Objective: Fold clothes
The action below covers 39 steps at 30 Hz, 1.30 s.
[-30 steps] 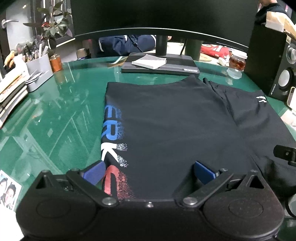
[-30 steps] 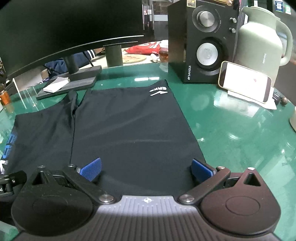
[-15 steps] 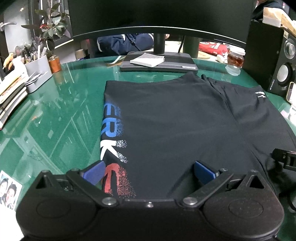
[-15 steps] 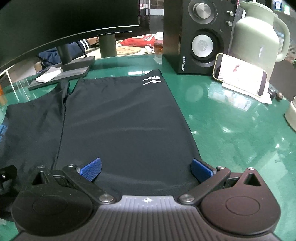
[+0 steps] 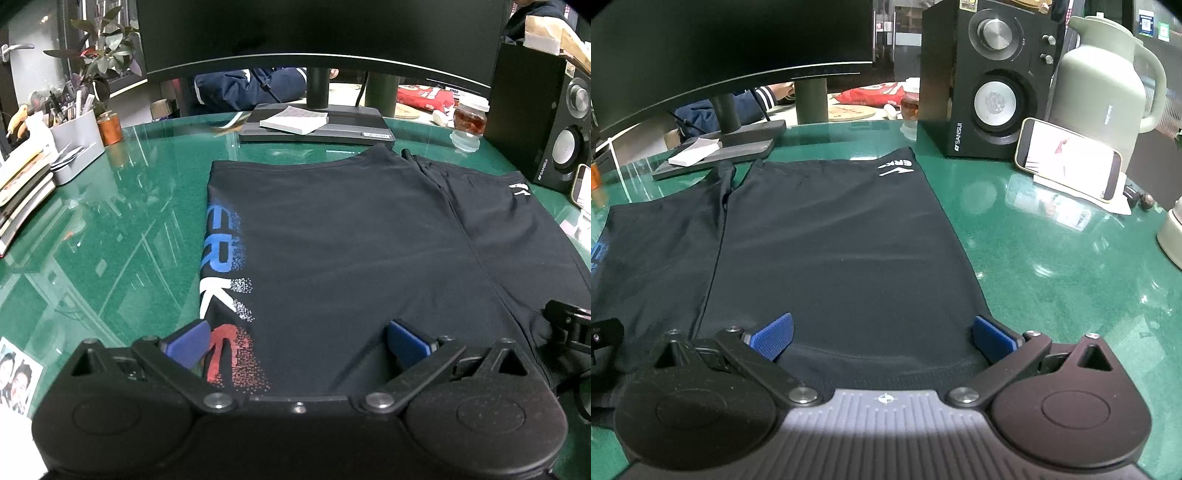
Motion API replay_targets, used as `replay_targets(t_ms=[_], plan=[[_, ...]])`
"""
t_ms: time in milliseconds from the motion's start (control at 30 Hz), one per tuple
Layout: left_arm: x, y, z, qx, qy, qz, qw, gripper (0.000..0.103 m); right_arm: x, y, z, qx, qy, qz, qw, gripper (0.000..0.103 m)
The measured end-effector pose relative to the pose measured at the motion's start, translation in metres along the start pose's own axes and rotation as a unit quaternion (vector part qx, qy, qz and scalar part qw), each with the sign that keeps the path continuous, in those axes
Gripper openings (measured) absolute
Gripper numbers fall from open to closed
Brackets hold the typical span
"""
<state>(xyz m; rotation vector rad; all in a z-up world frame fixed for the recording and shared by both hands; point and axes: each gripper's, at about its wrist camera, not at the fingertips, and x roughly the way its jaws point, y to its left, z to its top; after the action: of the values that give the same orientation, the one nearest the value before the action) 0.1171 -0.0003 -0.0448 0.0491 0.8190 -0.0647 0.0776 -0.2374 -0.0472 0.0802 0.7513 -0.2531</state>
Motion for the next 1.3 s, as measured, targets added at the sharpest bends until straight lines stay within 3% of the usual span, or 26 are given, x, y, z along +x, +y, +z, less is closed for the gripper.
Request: replay_targets(t_ms=[1300], plan=[[-0.004,0.001,-0.005,0.009,0.000,-0.008,0.9999,0.103,-0.010,0.001,-0.011,0.004,-0.008,-0.005,1.000,0.103]])
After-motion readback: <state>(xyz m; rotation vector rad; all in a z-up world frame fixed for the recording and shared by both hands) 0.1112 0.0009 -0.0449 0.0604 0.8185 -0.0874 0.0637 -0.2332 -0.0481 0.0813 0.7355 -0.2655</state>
